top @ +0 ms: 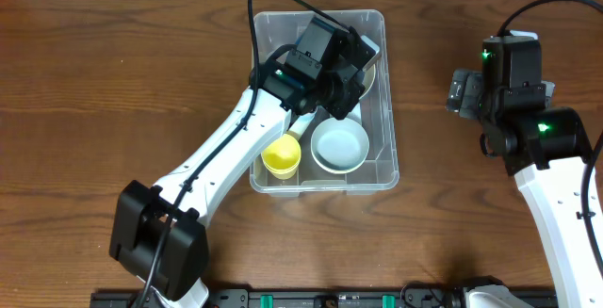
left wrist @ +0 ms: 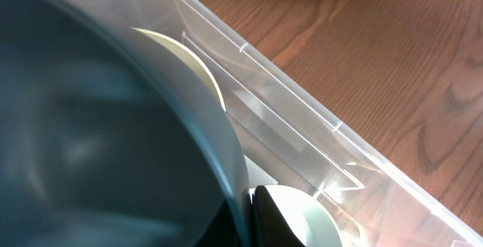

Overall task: Pack container
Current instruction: 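Lift the blue bowl and carry it right over the bin, then lower the blue bowl onto the cream bowl in the bin and release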

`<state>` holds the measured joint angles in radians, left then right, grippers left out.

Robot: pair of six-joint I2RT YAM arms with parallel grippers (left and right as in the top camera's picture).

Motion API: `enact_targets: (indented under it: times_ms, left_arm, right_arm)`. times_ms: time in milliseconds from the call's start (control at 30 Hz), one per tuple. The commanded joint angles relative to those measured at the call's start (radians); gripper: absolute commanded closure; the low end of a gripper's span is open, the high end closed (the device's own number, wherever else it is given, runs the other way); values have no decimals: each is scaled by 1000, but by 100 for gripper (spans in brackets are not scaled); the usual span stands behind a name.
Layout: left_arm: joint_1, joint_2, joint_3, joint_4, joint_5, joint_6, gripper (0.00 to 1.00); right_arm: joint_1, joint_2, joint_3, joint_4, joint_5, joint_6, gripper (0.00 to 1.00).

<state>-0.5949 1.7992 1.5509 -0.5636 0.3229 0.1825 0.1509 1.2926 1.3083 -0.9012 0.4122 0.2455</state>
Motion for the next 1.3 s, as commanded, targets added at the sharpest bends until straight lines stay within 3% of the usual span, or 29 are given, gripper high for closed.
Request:
enact_targets:
  times_ms: [0, 267, 1267]
  left_arm:
    - [1, 5, 5, 1, -26, 1, 94]
    - [1, -64, 5, 2, -100, 1, 94]
    - [0, -122, 5, 46, -100, 1, 94]
  right_arm:
    - [-7, -10, 15, -2, 10, 8, 1]
    - [-7, -10, 15, -2, 10, 8, 1]
    - [-7, -10, 15, -2, 10, 8, 1]
